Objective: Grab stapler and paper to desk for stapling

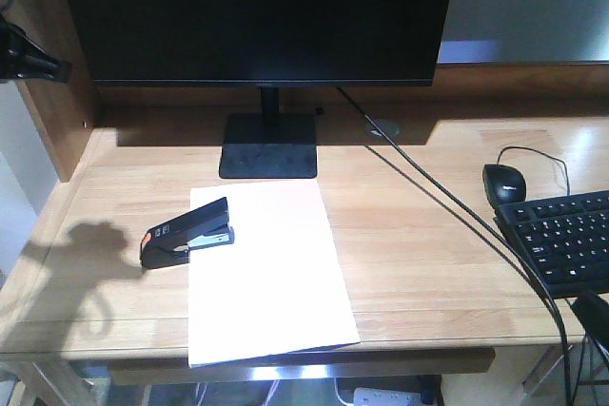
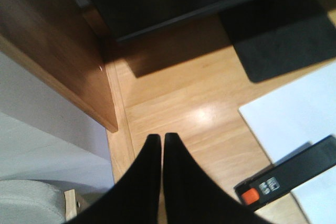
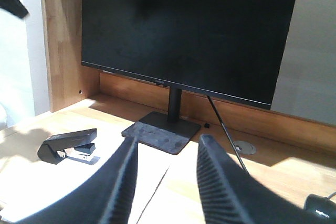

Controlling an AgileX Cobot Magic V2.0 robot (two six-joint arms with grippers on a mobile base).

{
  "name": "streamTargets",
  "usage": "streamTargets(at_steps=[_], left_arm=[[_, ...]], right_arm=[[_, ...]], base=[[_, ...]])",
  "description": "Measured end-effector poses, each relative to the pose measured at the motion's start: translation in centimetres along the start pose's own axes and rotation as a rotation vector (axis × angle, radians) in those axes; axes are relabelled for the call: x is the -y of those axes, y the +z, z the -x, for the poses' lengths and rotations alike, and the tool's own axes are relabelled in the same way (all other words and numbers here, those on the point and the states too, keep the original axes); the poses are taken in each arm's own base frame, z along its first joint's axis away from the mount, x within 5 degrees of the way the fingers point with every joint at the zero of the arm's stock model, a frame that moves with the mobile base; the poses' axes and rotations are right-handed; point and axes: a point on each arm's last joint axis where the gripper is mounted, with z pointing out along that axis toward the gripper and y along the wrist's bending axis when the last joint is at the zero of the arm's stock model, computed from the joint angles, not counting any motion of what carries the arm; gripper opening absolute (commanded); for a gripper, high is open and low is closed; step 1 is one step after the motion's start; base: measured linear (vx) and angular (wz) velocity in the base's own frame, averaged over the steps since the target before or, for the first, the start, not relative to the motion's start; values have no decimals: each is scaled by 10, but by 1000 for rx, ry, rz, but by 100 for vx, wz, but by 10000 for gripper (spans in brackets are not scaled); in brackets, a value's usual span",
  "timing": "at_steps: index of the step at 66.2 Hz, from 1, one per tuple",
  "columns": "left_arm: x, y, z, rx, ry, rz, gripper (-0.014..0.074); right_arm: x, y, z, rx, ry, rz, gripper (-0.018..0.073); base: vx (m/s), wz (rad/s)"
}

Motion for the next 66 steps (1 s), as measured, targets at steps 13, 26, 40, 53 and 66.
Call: streamTargets(at_steps=[13, 26, 40, 53, 66], left_arm=[[1, -45, 2, 120, -32, 16, -6], [10, -93, -17, 342, -89, 16, -6], [23, -118, -74, 427, -100, 39, -6], [38, -131, -142, 486, -104, 55, -6], [56, -143, -215, 580, -107, 70, -6]], right_arm=[[0, 0, 0, 0, 0, 0, 255], [0, 0, 0, 0, 0, 0, 255], [0, 0, 0, 0, 0, 0, 255], [0, 0, 0, 0, 0, 0, 255], [0, 0, 0, 0, 0, 0, 255]], base=[[0, 0], [0, 0], [0, 0], [0, 0], [0, 0]])
